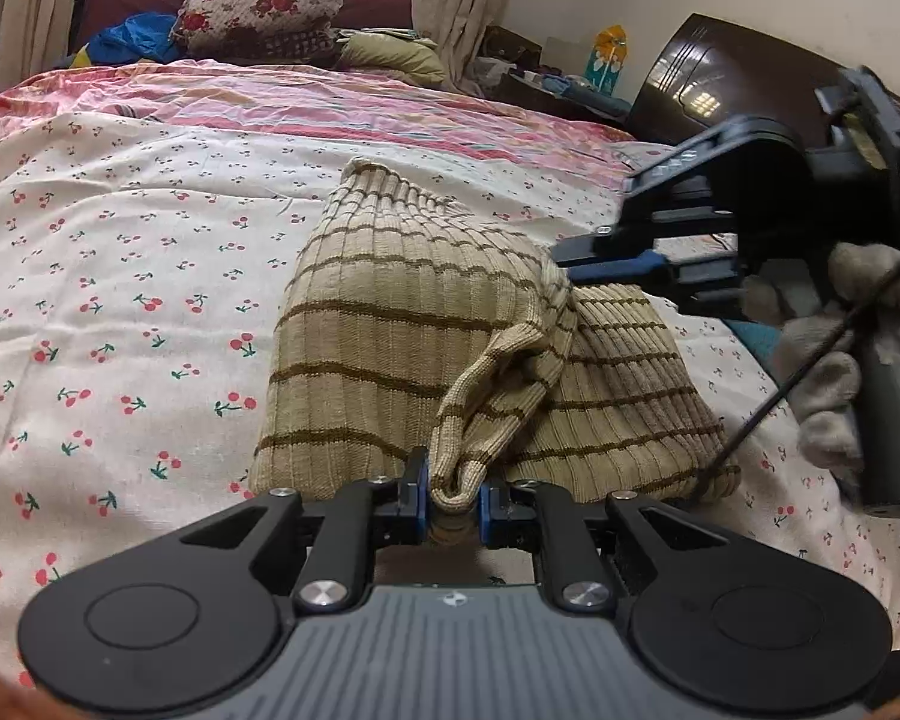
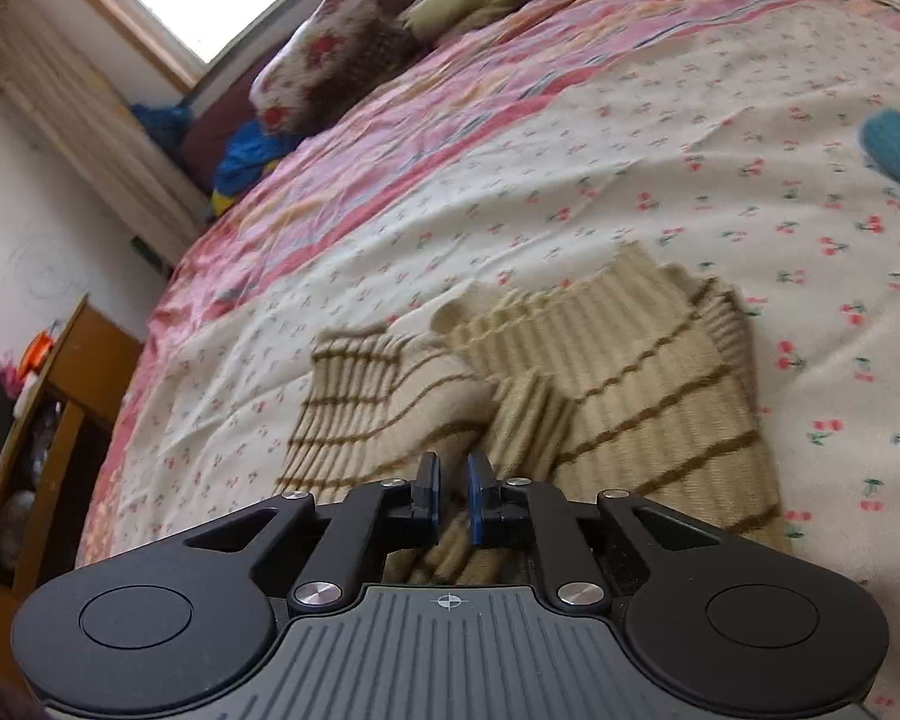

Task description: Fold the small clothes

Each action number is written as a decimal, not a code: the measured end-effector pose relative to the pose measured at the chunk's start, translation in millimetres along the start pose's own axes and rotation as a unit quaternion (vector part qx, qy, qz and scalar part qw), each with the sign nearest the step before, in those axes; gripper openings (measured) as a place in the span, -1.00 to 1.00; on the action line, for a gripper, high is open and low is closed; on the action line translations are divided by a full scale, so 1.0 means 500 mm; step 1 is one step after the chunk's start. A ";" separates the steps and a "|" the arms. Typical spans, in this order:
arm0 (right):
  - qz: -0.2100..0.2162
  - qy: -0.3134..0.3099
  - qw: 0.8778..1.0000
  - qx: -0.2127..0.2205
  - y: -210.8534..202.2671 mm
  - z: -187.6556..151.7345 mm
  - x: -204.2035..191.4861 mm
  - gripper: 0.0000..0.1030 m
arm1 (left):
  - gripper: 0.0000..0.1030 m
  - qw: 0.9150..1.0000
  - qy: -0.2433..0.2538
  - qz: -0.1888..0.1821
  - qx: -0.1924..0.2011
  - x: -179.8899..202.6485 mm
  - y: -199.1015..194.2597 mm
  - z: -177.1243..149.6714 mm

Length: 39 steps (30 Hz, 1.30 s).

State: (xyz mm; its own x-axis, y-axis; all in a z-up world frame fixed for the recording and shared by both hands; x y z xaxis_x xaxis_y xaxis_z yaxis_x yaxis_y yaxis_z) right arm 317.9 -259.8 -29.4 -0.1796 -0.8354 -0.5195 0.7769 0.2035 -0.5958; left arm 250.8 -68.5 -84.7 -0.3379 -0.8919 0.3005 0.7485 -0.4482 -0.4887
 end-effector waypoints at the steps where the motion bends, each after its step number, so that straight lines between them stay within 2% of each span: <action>1: 0.000 0.009 1.000 0.001 -0.008 0.001 0.007 -0.67 | -0.59 1.000 0.001 0.000 -0.001 0.001 0.001 -0.001; 4: -0.003 0.029 1.000 -0.006 -0.019 0.000 0.027 -0.20 | -0.59 1.000 0.003 -0.001 -0.001 0.003 0.001 -0.002; 5: -0.002 0.036 0.999 -0.007 -0.019 0.000 0.029 -0.18 | -0.59 1.000 0.001 -0.002 0.000 0.003 0.000 -0.002; 7: 0.009 0.047 0.999 -0.007 -0.017 0.000 0.020 -0.18 | -0.59 1.000 -0.002 -0.001 0.000 0.002 0.000 -0.002; 13: 0.016 0.011 1.000 0.020 -0.003 0.014 -0.026 -0.19 | -0.59 1.000 -0.006 -0.004 -0.001 -0.002 0.001 -0.002; 16: 0.011 0.002 1.000 0.011 0.019 0.005 -0.033 -0.19 | -0.59 1.000 -0.008 -0.004 -0.001 -0.003 0.003 -0.004; 18: -0.003 -0.010 1.000 -0.022 0.049 -0.017 -0.031 -0.20 | -0.59 1.000 -0.009 -0.004 -0.002 -0.003 0.004 -0.004; 19: -0.015 -0.009 0.999 -0.034 0.062 -0.026 -0.024 -0.27 | -0.59 1.000 -0.009 -0.004 -0.002 -0.002 0.004 -0.004; 20: -0.014 -0.004 0.999 -0.034 0.065 -0.027 -0.022 -0.58 | -0.59 1.000 -0.010 -0.005 -0.002 -0.002 0.004 -0.003; 21: -0.004 0.002 0.999 -0.032 0.060 -0.024 -0.024 -0.79 | -0.59 1.000 -0.011 -0.006 0.000 -0.002 0.002 -0.002; 23: 0.023 0.008 1.000 -0.010 0.027 -0.005 -0.031 -0.91 | -0.59 1.000 -0.012 -0.010 0.000 -0.004 -0.001 -0.002; 26: 0.036 0.009 0.999 0.018 -0.022 0.007 -0.012 -0.93 | -0.59 1.000 -0.013 -0.013 -0.002 -0.006 0.004 -0.007; 30: -0.002 0.024 1.000 -0.003 0.002 -0.025 0.041 -0.92 | -0.59 1.000 0.000 -0.010 -0.006 -0.001 0.011 -0.012; 33: 0.000 0.057 0.998 -0.003 0.006 -0.028 0.050 -0.76 | -0.59 1.000 0.004 -0.009 -0.008 0.000 0.013 -0.010; 37: -0.022 0.033 0.999 -0.001 0.000 -0.026 0.055 -0.43 | -0.59 1.000 0.004 -0.009 -0.010 0.001 0.017 -0.008; 39: -0.028 0.036 0.999 -0.005 0.004 -0.031 0.065 -0.43 | -0.59 1.000 0.006 -0.009 -0.009 0.003 0.016 -0.009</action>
State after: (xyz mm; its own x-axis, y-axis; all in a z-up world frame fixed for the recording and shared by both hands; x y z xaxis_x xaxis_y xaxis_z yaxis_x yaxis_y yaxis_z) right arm 304.1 -278.4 -57.0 -0.2665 -0.8063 -0.5280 0.7582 0.1629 -0.6314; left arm 253.7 -73.8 -91.9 -0.3576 -0.8843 0.3004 0.7318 -0.4651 -0.4981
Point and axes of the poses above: each gripper's, at about its wrist camera, not at the fingertips, and y roughly the way its jaws point, x to its right, z to its top, the point moved 10 cm from there along y, roughly the way its jaws point, and after that the axes turned 11 degrees about x, right-handed, at the moved point
